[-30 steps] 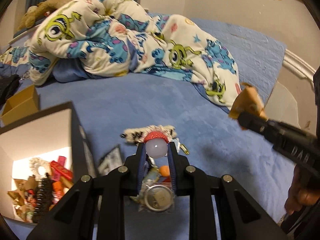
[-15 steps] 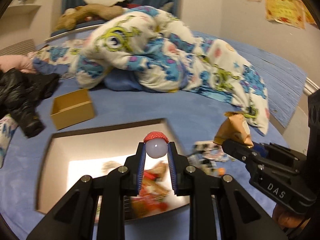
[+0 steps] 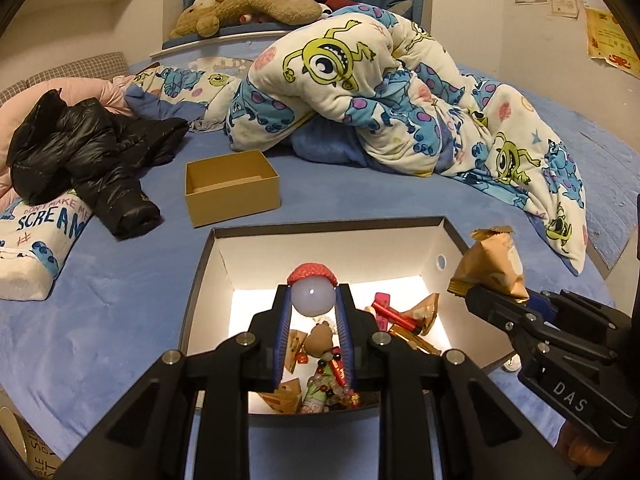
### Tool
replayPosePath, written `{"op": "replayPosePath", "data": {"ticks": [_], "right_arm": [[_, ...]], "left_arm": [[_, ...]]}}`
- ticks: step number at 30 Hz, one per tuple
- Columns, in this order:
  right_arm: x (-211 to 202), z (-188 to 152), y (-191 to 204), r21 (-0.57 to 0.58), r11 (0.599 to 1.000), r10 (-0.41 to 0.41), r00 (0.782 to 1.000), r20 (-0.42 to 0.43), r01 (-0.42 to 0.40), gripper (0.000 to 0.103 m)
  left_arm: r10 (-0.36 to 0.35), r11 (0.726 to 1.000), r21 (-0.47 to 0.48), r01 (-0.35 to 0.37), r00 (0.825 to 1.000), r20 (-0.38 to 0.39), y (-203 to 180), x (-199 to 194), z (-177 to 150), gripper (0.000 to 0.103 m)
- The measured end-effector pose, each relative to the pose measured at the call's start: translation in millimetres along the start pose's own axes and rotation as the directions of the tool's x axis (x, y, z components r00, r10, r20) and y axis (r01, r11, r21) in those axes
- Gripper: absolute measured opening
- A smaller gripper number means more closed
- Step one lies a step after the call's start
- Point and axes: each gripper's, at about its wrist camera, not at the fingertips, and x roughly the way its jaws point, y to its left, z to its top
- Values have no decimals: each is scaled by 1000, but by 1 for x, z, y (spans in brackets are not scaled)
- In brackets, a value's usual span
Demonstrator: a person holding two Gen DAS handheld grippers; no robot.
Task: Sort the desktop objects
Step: 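Carry the snack packet and round item over the shoebox with both tools, then open both tools to drop the packet and round item into the shoebox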
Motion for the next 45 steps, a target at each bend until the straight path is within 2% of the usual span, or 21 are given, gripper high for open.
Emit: {"op": "replayPosePath", "data": {"ticks": [7, 18, 31, 32, 33, 34, 35, 36, 37, 38, 40, 45], "right_arm": [[11, -9, -3, 3, 1000, -6, 999, -34, 6, 24], [35, -24, -3, -1, 1000, -9, 996, -94, 9, 24], [43, -28, -2, 10, 1000, -13, 994, -105, 14, 27], [42, -28, -3, 18, 1000, -15, 995, -97, 17, 28], [42, -27, -4, 24, 1000, -16, 995, -96, 19, 31], [44, -27, -5, 28, 999, -20, 995, -101, 23, 38], [45, -27, -5, 27, 999, -28, 994, -108, 31, 42], [47, -27, -6, 25, 999, -29, 993, -118, 32, 44], [48, -27, -6, 27, 999, -26, 992, -124, 30, 47], [49, -28, -7, 31, 999, -26, 992, -127, 30, 53], [49, -29, -9, 42, 998, -32, 992, -126, 38, 59], [49, -30, -9, 35, 999, -33, 990, -136, 38, 59]], "left_arm": [[-6, 1000, 0, 6, 1000, -18, 3, 10, -12, 22], [-5, 1000, -17, 3, 995, -103, 5, 43, -38, 22], [2, 1000, -20, -5, 991, -131, 9, 59, -43, 23], [4, 1000, -14, -6, 991, -131, 8, 60, -44, 25], [3, 1000, -8, -4, 991, -132, 8, 61, -45, 40], [2, 1000, -5, -3, 991, -136, 7, 61, -46, 54], [10, 1000, -4, -10, 990, -139, 7, 62, -47, 83], [37, 999, -5, -37, 990, -134, 7, 62, -48, 93], [56, 998, -5, -57, 990, -127, 7, 61, -49, 93], [45, 999, -13, -47, 991, -123, 8, 60, -50, 93], [28, 999, -35, -33, 989, -143, 11, 62, -52, 94], [34, 999, -31, -39, 987, -155, 10, 63, -52, 94]]}}
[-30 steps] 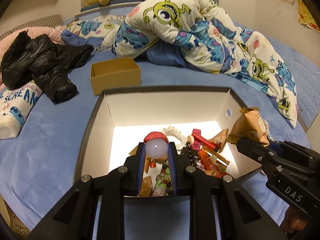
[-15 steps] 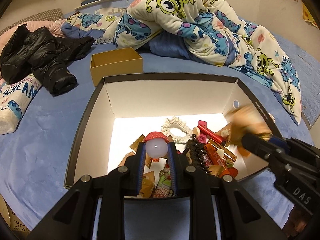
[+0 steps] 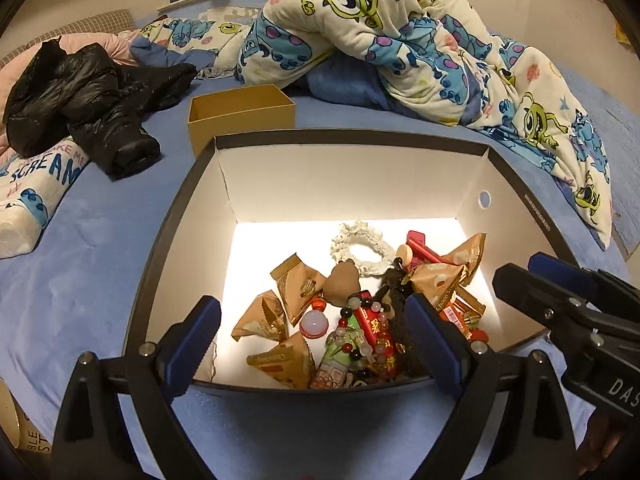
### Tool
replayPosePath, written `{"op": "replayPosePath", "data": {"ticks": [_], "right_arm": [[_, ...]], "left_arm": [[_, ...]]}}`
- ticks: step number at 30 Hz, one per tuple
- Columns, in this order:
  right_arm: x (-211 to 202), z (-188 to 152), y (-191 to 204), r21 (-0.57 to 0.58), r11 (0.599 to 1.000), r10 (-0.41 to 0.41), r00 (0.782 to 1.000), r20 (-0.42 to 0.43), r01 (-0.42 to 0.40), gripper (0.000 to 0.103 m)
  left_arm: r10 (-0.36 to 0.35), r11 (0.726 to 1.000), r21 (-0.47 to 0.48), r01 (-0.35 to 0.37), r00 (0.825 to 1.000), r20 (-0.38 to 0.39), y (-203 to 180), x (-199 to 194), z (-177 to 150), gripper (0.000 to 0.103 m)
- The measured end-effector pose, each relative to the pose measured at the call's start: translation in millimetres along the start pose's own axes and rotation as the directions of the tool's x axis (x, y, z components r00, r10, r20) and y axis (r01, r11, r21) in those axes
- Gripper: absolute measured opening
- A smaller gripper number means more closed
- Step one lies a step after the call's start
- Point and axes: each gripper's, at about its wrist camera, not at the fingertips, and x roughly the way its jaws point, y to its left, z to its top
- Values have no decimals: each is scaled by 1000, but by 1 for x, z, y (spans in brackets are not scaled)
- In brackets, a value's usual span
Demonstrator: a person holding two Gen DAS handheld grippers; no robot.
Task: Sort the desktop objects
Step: 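Open both tools to drop the packet and round item into the shoebox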
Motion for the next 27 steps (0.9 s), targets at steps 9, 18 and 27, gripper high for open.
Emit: {"op": "replayPosePath", "data": {"ticks": [9, 18, 27], "right_arm": [[-10, 3, -2, 2, 1000, -7, 1000, 13, 7, 67], [-39, -2, -4, -18, 997, -71, 997, 13, 72, 67], [-89, -10, -8, -18, 994, -106, 993, 52, 107, 67]], "left_arm": [[16, 1000, 7, -16, 1000, 0, -3, -10, 2, 95], [12, 1000, -5, -12, 999, 53, -12, -50, -2, 103], [-18, 999, -35, 22, 996, 84, -21, -88, -4, 103]]}}
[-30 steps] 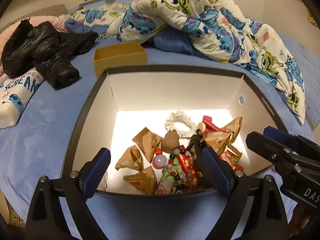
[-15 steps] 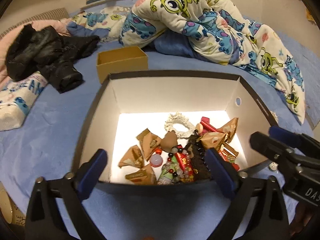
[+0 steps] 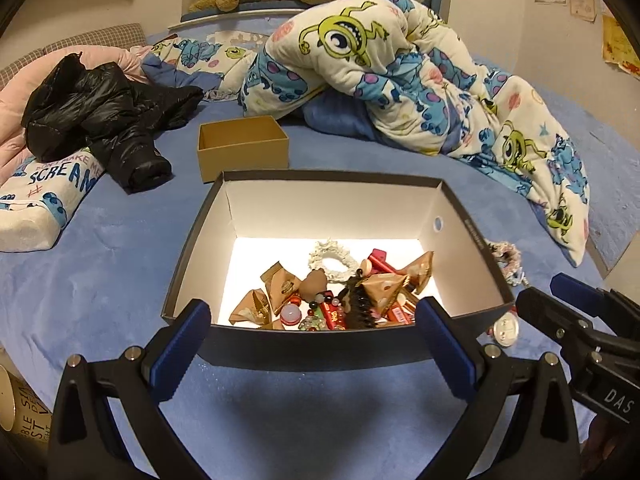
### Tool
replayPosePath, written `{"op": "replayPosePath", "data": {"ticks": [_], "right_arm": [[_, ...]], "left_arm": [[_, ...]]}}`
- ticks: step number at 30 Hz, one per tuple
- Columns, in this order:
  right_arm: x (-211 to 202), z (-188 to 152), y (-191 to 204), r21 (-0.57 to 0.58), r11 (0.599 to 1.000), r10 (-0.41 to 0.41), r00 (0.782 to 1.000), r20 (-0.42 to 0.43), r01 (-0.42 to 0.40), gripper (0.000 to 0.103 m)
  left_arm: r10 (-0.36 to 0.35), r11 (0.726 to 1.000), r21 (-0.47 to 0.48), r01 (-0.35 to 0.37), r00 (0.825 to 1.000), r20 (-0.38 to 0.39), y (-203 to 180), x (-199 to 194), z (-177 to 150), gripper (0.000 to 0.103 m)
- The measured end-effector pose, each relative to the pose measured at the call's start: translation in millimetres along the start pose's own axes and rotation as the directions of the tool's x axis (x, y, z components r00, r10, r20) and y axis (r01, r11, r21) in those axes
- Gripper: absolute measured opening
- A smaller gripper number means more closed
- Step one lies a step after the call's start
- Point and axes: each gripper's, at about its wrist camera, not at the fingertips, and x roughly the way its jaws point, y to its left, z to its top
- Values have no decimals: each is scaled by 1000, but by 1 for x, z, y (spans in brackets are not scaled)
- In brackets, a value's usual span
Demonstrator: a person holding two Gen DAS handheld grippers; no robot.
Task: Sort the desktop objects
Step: 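Open both tools to drop the packet and round item into the shoebox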
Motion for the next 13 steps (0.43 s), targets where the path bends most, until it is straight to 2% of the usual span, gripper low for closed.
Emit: {"op": "replayPosePath", "data": {"ticks": [7, 13], "right_arm": [[-20, -2, -9, 30, 999, -13, 1000, 15, 13, 67], [-24, -2, -8, 28, 1000, -3, 1000, 19, 3, 67]], "left_arm": [[29, 999, 43, -29, 1000, 7, -12, -14, 0, 103], [15, 999, 38, -16, 1000, 12, -17, -20, 2, 103]]}}
